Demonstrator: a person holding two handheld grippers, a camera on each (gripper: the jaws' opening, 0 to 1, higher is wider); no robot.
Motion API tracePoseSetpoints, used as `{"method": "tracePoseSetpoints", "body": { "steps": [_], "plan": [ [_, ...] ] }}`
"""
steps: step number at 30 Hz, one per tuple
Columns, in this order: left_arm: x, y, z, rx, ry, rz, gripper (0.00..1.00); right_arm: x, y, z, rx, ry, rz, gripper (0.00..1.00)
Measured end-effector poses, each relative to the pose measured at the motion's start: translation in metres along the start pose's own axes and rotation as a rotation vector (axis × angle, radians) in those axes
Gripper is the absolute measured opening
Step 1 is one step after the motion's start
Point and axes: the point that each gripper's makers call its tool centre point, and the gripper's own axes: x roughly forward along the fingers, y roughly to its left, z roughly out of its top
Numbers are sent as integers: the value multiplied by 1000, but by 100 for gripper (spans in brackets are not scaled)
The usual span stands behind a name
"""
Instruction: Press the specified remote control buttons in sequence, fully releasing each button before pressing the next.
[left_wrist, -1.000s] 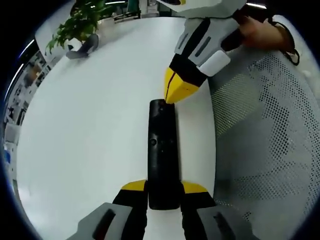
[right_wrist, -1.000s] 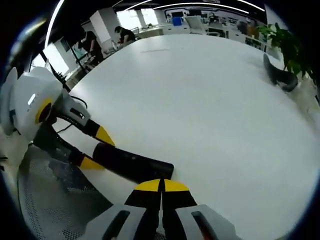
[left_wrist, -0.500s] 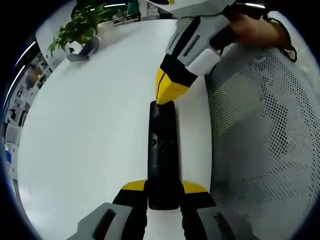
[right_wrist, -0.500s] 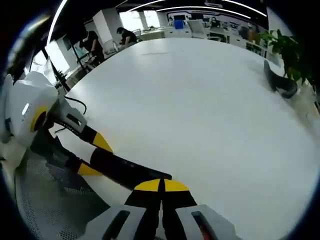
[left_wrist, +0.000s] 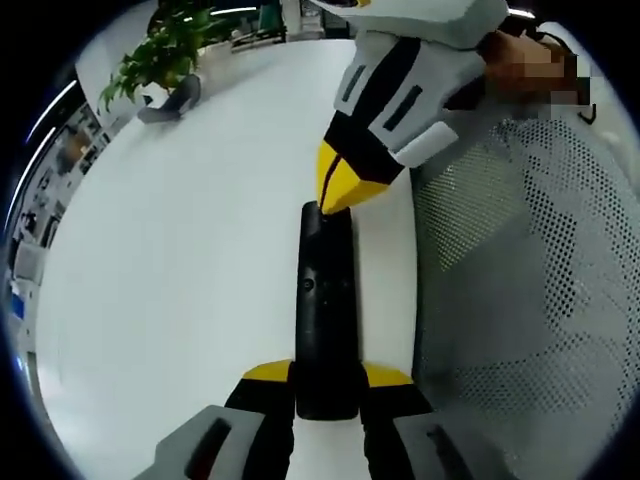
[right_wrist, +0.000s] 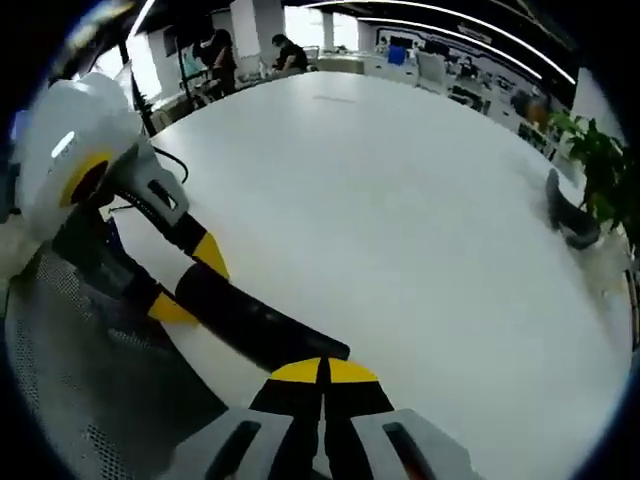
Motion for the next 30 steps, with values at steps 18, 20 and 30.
{"method": "tracePoseSetpoints", "body": {
  "steps": [18,20,30],
  "plan": [
    [-1,-5,3,-130,-269,59,25,-2,-4,1,152,-33,60,0],
    [-1,-4,3,-125,-289,60,25,-3,-5,1,186,-42,77,0],
    [-2,-4,7,-119,-342,52,25,-3,-7,1,238,-50,88,0]
  ]
}}
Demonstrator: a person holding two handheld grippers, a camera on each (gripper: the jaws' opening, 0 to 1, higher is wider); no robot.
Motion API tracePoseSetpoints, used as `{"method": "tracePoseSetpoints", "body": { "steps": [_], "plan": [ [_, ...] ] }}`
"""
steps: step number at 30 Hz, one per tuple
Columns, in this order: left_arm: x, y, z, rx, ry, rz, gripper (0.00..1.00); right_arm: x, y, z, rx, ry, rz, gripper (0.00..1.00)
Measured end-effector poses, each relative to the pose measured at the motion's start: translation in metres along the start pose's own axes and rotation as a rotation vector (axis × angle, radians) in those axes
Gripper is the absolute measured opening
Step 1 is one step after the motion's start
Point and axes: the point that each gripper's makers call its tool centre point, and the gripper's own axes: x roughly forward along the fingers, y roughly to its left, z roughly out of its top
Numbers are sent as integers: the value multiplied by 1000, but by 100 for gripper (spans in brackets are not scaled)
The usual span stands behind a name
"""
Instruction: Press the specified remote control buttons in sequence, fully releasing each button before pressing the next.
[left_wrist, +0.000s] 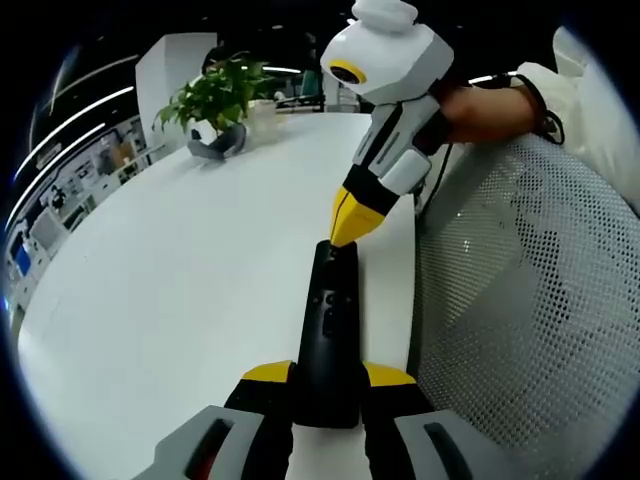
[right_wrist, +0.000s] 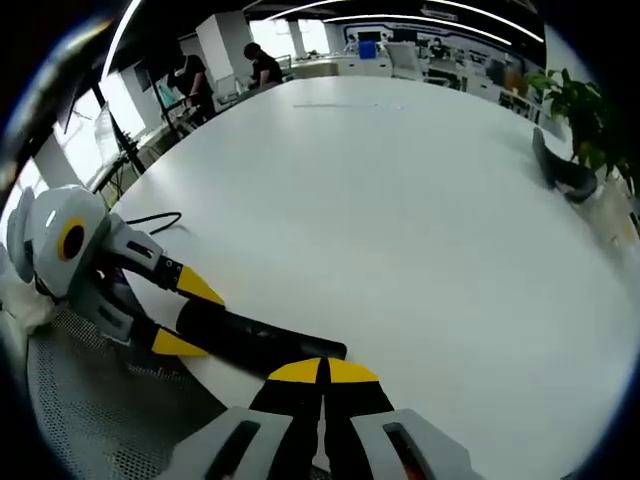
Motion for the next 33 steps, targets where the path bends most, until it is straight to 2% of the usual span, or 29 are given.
{"method": "tracePoseSetpoints", "body": {
  "steps": [3,6,10,13,22,33],
  "plan": [
    [1,-3,2,44,4,-5,24,-2,0,-1,51,16,16,0],
    [1,-3,2,38,1,-9,24,-2,-1,-1,89,21,31,0],
    [1,-4,2,37,-1,-14,24,-5,4,4,164,-12,78,0],
    [1,-4,2,33,-2,-19,24,-5,7,2,204,12,108,0],
    [2,-5,3,52,-3,-31,24,1,11,-2,164,47,100,0],
    [4,-5,4,34,-16,-31,25,1,11,-3,110,37,82,0]
  ]
}}
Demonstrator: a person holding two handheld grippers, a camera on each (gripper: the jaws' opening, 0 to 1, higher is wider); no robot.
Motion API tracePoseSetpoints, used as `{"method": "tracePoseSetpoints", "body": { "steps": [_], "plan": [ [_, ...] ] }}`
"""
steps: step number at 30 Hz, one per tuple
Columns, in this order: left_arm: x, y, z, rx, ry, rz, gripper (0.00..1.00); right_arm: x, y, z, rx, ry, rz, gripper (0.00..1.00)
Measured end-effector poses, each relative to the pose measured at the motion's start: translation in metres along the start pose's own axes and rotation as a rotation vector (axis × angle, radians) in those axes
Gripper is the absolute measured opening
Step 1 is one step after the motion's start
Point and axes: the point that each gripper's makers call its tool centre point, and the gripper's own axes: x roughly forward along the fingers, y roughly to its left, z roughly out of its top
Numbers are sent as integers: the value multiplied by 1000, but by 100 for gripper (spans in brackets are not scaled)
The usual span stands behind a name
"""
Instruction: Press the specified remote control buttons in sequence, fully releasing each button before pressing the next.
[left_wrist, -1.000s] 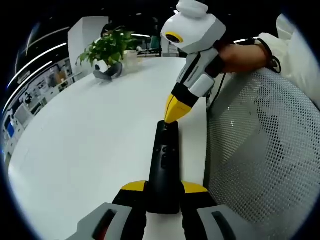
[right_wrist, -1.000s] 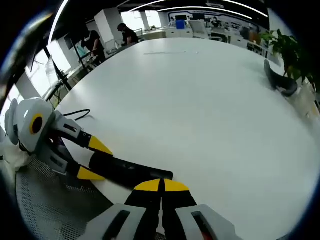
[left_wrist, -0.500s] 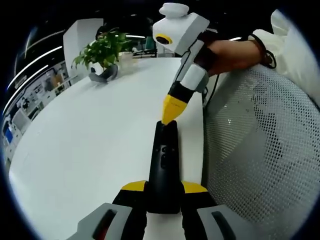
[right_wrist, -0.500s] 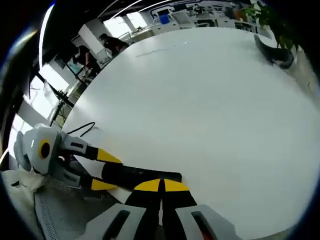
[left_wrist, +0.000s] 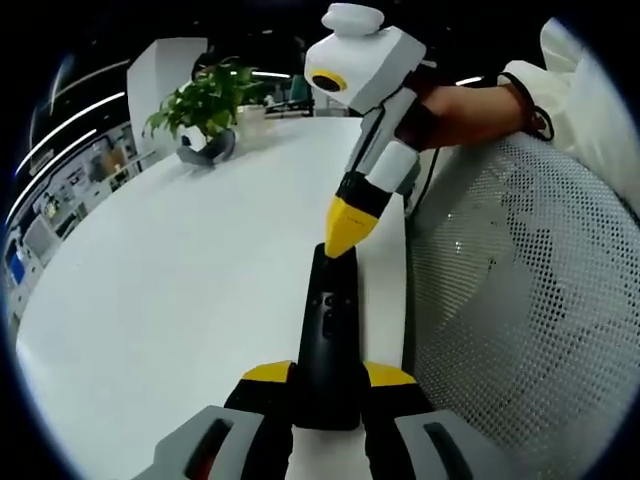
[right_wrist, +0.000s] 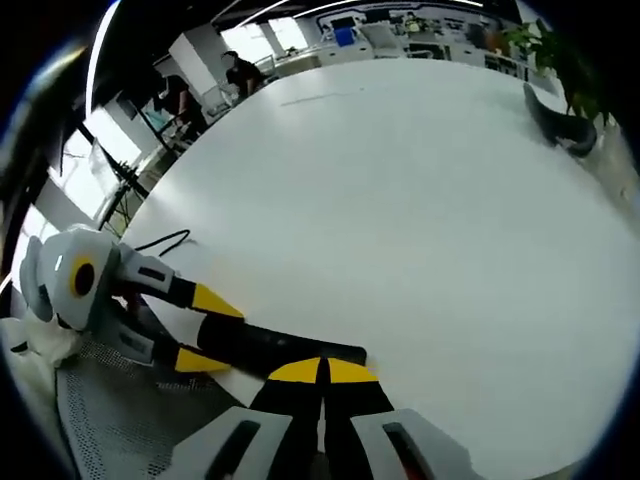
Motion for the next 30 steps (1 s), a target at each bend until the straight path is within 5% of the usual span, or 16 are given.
{"method": "tracePoseSetpoints", "body": {
  "steps": [30],
  "plan": [
    [-3,1,-3,0,7,-3,25,-6,-9,-2,198,20,16,0]
  ]
}}
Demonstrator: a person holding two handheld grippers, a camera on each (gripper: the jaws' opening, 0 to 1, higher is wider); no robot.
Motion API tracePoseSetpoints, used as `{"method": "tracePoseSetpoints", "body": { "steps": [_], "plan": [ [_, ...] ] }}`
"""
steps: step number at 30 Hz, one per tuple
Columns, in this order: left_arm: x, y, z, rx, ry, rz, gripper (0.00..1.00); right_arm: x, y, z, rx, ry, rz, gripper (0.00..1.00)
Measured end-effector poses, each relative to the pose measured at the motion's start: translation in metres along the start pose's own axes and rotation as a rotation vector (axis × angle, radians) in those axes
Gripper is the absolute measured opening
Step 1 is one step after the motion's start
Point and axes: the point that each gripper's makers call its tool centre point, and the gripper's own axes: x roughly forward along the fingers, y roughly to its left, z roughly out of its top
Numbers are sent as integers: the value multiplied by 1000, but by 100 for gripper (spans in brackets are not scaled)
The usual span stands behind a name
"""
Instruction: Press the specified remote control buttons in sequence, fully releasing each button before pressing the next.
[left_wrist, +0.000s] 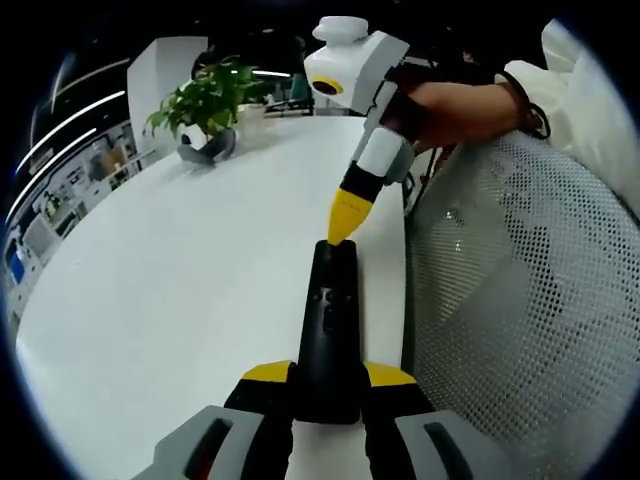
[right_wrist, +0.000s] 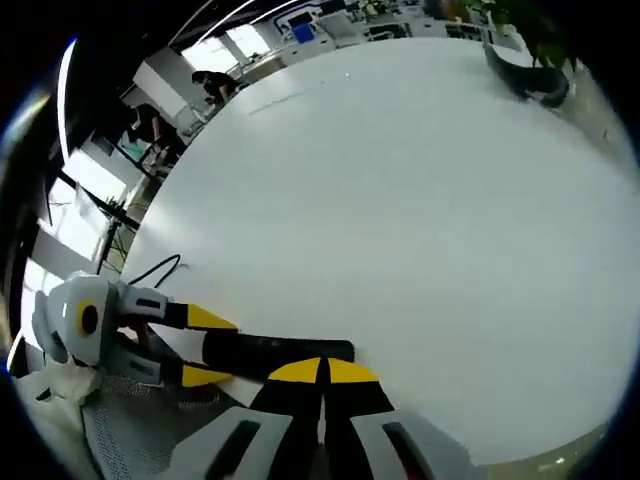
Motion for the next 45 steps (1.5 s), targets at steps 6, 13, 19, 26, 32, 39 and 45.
{"method": "tracePoseSetpoints", "body": {
  "steps": [6,13,19,26,32,39,45],
  "plan": [
    [0,-1,0,1,-2,0,25,0,-1,-1,-22,3,-16,0],
    [0,-1,1,0,-5,-3,25,0,-3,0,10,-12,-10,0],
    [1,-1,1,6,-5,-5,25,-1,-2,0,9,-4,-2,0],
    [1,-2,2,11,-11,-8,25,-3,7,5,82,-37,82,0],
    [3,-5,3,25,-15,-17,25,1,15,-1,70,2,109,0],
    [4,-7,4,31,-18,-28,25,3,12,-9,40,45,83,0],
    [4,-7,4,28,-17,-27,25,4,11,-8,32,43,80,0]
  ]
}}
